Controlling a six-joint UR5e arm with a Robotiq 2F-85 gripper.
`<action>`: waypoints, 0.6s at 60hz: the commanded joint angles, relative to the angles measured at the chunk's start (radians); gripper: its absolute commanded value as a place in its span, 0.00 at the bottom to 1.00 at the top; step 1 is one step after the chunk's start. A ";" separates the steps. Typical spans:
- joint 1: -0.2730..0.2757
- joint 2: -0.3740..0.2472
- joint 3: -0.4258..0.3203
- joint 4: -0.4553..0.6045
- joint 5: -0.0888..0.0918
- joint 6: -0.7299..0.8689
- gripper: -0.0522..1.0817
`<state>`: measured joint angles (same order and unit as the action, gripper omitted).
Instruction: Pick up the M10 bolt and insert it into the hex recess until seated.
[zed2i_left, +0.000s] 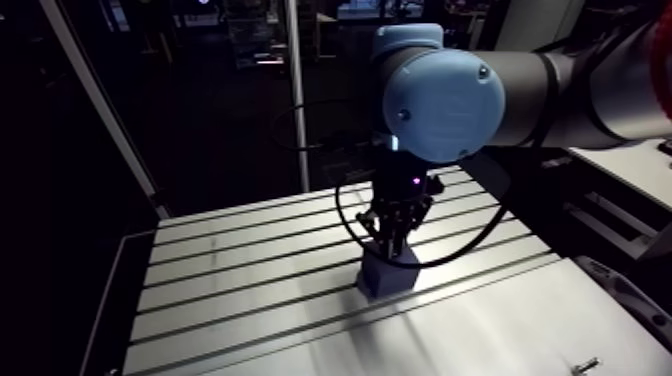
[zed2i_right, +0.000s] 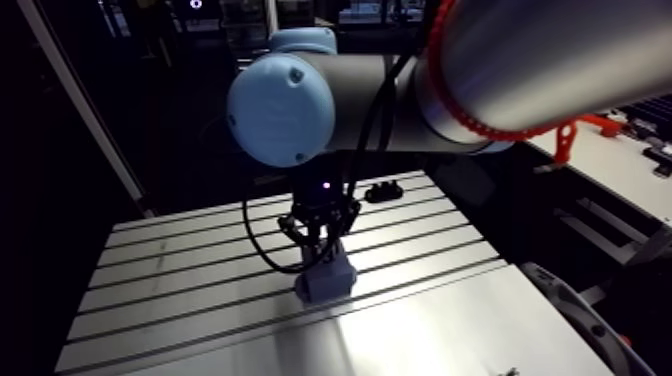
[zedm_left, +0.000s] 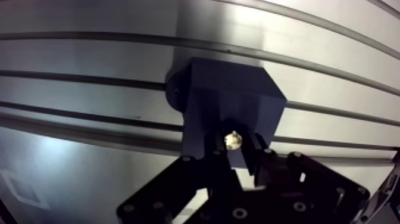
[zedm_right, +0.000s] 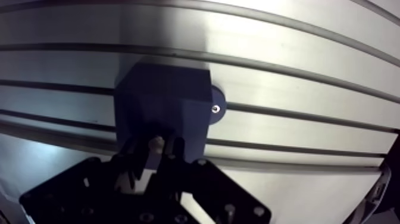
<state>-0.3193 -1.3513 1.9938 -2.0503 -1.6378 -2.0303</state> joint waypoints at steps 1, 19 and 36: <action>0.000 -0.001 0.001 0.000 0.000 0.000 0.65; 0.000 -0.002 0.001 0.000 0.002 -0.005 0.66; -0.001 -0.002 0.000 0.002 0.000 -0.025 0.66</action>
<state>-0.3201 -1.3534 1.9949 -2.0496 -1.6373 -2.0372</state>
